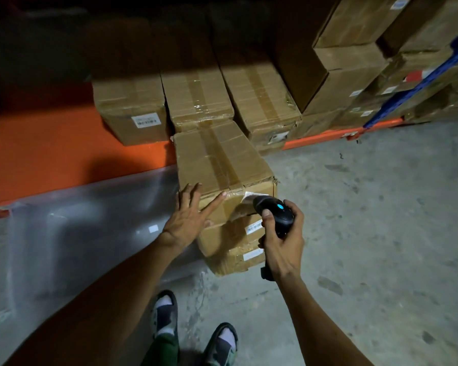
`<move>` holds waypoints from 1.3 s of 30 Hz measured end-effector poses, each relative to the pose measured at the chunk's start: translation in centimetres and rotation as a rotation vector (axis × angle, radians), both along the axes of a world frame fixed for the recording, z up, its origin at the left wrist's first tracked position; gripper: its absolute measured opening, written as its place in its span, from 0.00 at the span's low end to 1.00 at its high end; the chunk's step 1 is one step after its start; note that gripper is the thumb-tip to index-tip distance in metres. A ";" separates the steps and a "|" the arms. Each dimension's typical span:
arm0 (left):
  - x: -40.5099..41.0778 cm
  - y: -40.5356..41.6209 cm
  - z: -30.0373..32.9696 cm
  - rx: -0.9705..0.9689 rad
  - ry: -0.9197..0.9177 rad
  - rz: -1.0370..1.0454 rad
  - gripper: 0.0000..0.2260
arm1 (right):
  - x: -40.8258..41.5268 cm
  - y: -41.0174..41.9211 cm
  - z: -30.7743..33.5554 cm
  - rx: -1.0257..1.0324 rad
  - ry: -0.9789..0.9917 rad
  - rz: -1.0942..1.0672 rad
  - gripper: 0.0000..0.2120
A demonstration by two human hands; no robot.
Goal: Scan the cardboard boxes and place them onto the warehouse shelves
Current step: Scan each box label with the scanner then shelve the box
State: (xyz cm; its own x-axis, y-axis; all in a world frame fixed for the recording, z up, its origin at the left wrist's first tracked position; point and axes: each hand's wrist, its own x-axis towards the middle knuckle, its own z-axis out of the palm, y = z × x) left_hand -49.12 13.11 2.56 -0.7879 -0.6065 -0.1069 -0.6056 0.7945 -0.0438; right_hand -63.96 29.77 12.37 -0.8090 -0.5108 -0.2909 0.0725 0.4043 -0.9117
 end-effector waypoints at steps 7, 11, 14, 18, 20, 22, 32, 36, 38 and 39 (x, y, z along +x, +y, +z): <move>0.2 0.1 -0.3 -0.096 0.022 -0.027 0.45 | 0.1 1.1 -2.2 -0.036 0.030 -0.006 0.26; 0.3 -0.3 -0.6 -0.037 0.129 -0.037 0.47 | 0.3 1.0 -2.9 -0.064 0.056 0.026 0.24; 0.4 -0.2 -0.6 -0.017 0.150 -0.031 0.49 | 0.4 0.8 -3.1 -0.084 0.062 0.031 0.24; 0.5 -0.1 -0.4 -0.001 0.153 -0.019 0.50 | -0.1 0.8 -3.3 -0.099 0.080 0.041 0.24; 0.5 0.0 -0.3 0.010 0.165 -0.018 0.50 | -0.3 0.9 -3.3 -0.109 0.077 0.047 0.23; 0.5 0.1 -0.2 0.019 0.162 -0.014 0.49 | -0.4 1.2 -3.3 -0.116 0.072 0.048 0.24; 0.2 0.8 0.5 0.100 0.264 0.075 0.43 | 0.3 1.5 -2.9 -0.114 0.049 0.002 0.27; 0.2 0.8 0.4 0.069 0.278 0.082 0.40 | 0.3 1.4 -3.2 -0.098 0.069 -0.013 0.29; 0.4 0.6 0.4 0.079 0.297 0.068 0.39 | 0.3 1.5 -3.3 -0.078 0.076 -0.013 0.29; 0.6 0.4 0.5 0.095 0.302 0.063 0.39 | 0.5 1.5 -3.4 -0.070 0.081 -0.014 0.30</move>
State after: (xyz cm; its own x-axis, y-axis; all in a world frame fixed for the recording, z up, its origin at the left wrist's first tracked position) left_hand -48.55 13.52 3.03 -0.7538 -0.6537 0.0668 -0.6283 0.7468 0.2181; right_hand -63.50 31.22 9.00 -0.8358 -0.5159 -0.1879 0.0024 0.3388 -0.9409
